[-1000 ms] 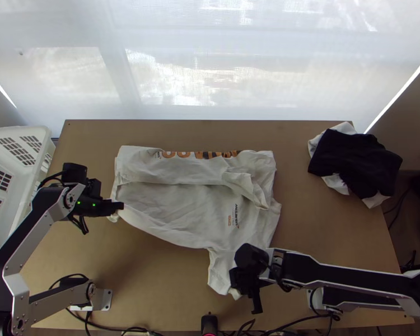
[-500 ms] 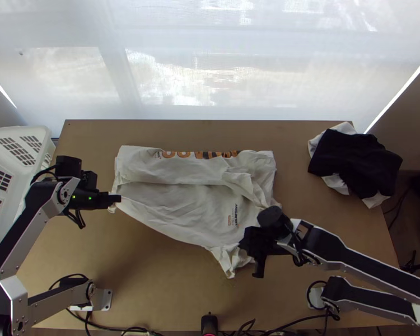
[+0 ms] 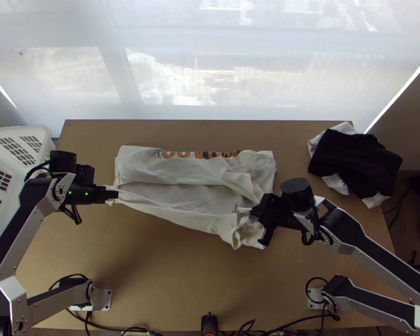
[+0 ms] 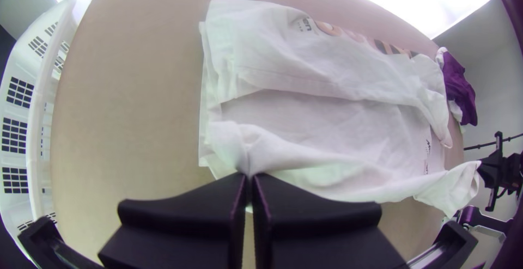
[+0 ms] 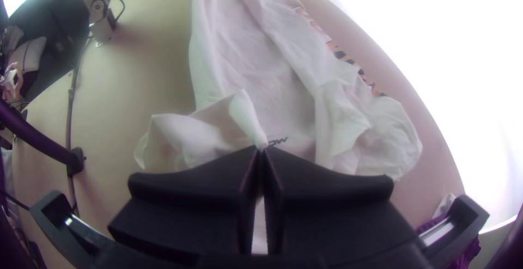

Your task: Fold the t-shirt

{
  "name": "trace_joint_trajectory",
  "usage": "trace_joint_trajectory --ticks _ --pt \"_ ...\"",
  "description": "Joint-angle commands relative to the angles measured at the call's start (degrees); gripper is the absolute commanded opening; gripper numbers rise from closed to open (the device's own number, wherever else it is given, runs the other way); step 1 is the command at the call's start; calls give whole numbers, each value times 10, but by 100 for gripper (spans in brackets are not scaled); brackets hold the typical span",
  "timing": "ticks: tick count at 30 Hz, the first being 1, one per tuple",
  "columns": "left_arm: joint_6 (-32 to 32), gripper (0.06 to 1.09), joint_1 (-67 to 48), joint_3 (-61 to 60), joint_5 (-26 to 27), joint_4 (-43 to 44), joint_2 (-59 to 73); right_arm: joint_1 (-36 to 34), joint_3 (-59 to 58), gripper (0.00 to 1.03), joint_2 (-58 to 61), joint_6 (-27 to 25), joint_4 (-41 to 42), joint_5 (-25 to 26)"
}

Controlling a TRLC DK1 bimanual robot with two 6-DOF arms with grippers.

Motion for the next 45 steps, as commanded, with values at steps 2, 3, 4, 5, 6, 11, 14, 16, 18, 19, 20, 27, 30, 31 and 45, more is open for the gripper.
trace_joint_trajectory --ticks 2,3,4,5,6,11,14,16,18,19,20,27,30,31,45 --pt "21 9 11 13 1 11 0 -70 30 3 15 -9 9 3" --pt "27 9 11 15 1 15 0 -76 36 3 21 -10 13 4" --pt "29 9 10 17 1 16 2 -81 41 3 27 -12 15 4" --pt "32 9 10 20 1 18 3 -87 48 3 34 -14 17 3" --pt "34 9 9 24 1 20 5 -90 55 3 42 -14 20 4" --pt "50 9 1 42 2 21 10 -121 92 3 80 -14 41 4" --pt "63 9 1 53 4 21 16 -138 117 3 109 -21 52 4" --pt "68 9 2 61 4 21 25 -149 135 3 128 -25 59 4" --pt "72 9 4 71 4 21 35 -159 154 3 148 -26 64 3" --pt "75 9 6 76 4 21 39 -162 161 3 156 -27 69 4" --pt "77 9 8 82 4 21 45 -166 166 3 164 -27 73 4" --pt "84 9 20 117 4 33 81 -188 205 3 216 -26 92 4" --pt "84 9 20 128 4 45 92 -196 222 3 236 -27 99 4" --pt "82 9 19 132 4 48 97 -197 227 3 243 -28 101 4" --pt "61 9 3 197 4 80 179 -222 344 3 363 -40 103 4"
